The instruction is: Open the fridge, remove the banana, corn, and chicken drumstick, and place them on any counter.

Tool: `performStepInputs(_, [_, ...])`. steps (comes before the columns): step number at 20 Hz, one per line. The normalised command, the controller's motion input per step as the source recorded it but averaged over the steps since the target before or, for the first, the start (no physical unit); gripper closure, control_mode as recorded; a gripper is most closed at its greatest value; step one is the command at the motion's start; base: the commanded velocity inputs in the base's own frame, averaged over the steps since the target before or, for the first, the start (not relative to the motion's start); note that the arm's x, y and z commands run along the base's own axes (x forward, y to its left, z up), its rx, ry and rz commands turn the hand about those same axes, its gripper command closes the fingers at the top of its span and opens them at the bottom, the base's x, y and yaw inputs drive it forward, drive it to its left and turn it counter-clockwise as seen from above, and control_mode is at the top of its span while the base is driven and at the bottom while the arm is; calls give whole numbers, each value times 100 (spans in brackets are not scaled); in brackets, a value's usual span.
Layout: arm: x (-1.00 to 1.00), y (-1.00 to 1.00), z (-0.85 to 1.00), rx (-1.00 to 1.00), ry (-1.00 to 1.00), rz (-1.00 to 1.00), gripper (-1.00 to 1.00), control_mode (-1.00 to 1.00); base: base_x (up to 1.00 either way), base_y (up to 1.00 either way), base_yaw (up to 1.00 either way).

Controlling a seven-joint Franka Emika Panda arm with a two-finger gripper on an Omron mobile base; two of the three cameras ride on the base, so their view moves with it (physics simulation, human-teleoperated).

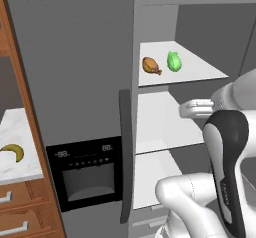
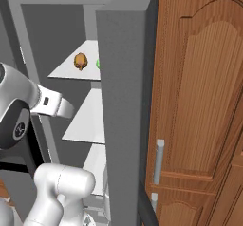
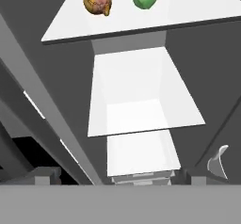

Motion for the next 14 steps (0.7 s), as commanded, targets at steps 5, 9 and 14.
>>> performStepInputs(5, [53,-6,29,2,-13,0,-100,-100,0,0,0])
performStepInputs(9, [51,0,46,5,-8,4,-100,-100,0,0,0])
performStepInputs(14, [25,0,27,0,-9,6,-100,-100,0,0,0])
